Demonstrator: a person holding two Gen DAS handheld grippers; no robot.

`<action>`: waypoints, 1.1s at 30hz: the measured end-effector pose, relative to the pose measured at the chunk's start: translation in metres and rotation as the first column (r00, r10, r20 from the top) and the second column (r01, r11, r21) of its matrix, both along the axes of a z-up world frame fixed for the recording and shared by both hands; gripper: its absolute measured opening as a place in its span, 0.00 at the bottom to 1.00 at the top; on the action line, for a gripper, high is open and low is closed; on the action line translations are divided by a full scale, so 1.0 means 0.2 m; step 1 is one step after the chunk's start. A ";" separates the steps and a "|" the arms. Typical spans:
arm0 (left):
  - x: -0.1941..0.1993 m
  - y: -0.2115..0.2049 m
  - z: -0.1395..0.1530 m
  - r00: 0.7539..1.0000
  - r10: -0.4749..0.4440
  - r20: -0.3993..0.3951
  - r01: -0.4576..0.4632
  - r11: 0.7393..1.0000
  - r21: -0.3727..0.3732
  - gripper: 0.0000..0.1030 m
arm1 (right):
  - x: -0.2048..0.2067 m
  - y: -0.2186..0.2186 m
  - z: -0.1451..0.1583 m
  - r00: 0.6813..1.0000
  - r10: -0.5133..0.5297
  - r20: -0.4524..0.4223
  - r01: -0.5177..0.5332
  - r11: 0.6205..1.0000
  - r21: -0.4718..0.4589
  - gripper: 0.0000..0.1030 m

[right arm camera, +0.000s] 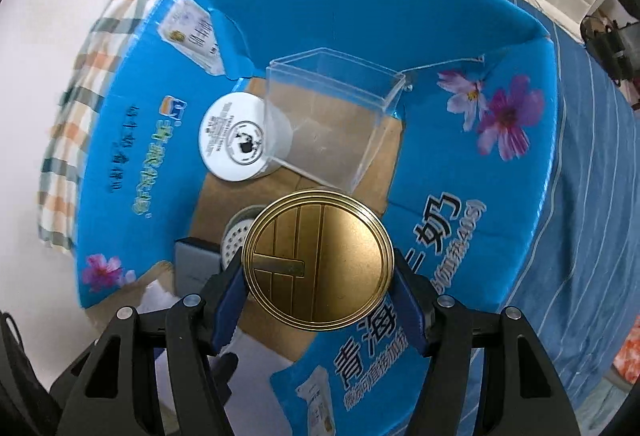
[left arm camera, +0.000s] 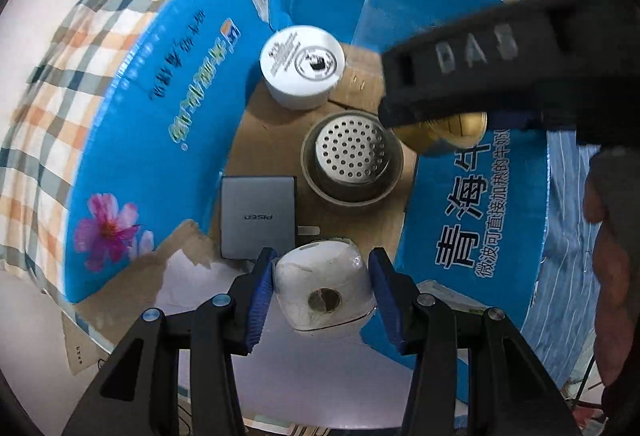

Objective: Organize rigid objects
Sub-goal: 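Lower and release the gold tin with the right tool while the left tool releases the earbud case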

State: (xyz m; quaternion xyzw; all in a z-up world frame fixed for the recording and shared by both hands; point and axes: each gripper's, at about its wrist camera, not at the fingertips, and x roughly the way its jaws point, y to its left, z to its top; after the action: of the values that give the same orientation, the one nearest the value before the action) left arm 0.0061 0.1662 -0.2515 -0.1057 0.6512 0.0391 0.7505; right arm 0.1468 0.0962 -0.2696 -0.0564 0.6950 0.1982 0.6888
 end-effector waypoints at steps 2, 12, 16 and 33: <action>0.01 -0.01 -0.03 1.000 -0.004 -0.013 0.004 1.000 -0.006 0.43 | 0.01 0.02 -0.02 1.000 0.000 0.002 0.000 1.000 -0.018 0.66; 0.08 -0.03 -0.16 0.996 -0.041 -0.078 0.040 0.999 -0.011 0.43 | 0.12 0.05 -0.10 1.000 0.016 0.002 -0.016 0.994 -0.107 0.66; 0.12 -0.04 -0.16 0.995 -0.038 -0.095 0.036 0.999 -0.021 0.43 | 0.15 0.06 -0.12 1.000 0.020 -0.016 -0.022 0.990 -0.137 0.66; 0.17 -0.05 -0.16 0.994 0.020 -0.108 -0.022 1.000 -0.020 0.85 | 0.23 0.06 -0.14 0.998 -0.011 -0.063 0.003 0.994 -0.114 0.74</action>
State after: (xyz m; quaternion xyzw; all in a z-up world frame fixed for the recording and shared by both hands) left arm 0.0397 0.1552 -0.2825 -0.1185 0.6900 0.0457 0.7126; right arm 0.1934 0.1078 -0.2977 -0.0867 0.7270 0.1576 0.6626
